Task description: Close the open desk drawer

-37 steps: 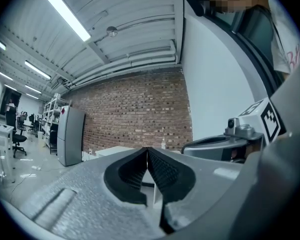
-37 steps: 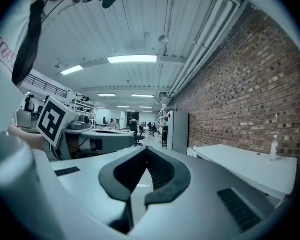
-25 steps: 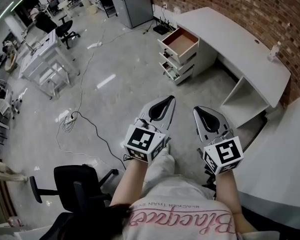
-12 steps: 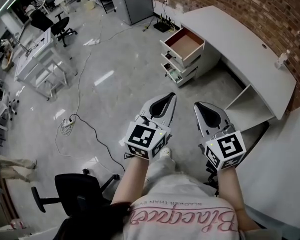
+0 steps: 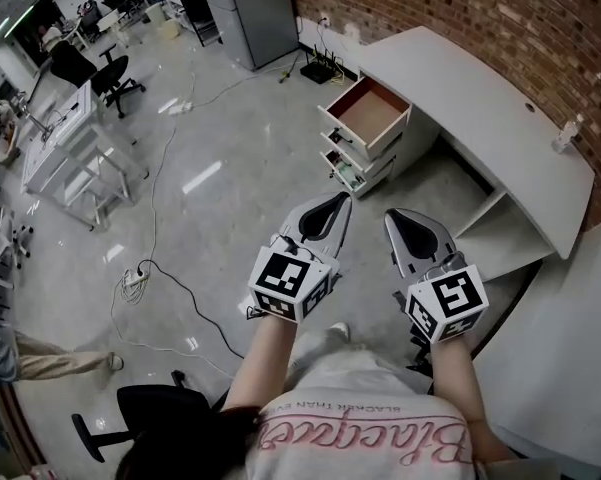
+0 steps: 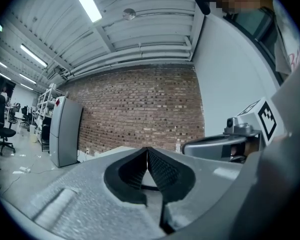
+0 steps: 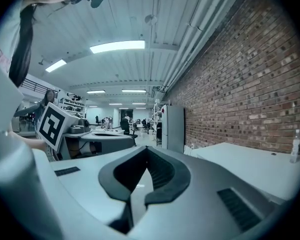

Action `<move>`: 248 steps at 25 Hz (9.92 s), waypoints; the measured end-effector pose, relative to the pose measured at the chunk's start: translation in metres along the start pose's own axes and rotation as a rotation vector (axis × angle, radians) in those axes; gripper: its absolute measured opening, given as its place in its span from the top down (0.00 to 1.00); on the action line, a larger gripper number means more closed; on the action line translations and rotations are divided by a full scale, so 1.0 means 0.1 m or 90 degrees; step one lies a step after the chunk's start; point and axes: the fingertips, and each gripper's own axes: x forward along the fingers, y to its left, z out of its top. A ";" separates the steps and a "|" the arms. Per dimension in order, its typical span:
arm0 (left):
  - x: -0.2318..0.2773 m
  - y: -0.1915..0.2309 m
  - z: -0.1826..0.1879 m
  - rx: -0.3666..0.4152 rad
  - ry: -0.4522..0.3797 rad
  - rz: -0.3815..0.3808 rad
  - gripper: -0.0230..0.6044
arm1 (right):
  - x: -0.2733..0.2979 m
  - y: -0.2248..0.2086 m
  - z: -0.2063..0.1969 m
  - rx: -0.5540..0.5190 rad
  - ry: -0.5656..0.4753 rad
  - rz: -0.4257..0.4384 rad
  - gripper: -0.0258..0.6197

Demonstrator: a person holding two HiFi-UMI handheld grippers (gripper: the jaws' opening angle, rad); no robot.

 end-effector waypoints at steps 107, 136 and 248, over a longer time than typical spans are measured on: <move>4.30 3.69 -4.38 -0.165 0.303 0.108 0.95 | 4.54 -3.28 -3.60 0.122 0.321 0.091 0.94; 4.71 3.88 -5.13 -0.085 0.373 0.054 0.96 | 4.41 -3.35 -4.08 0.166 0.356 0.067 0.94; 7.23 3.40 -4.11 -0.004 0.293 0.069 0.97 | 4.47 -4.92 -3.88 0.202 0.285 -0.324 0.94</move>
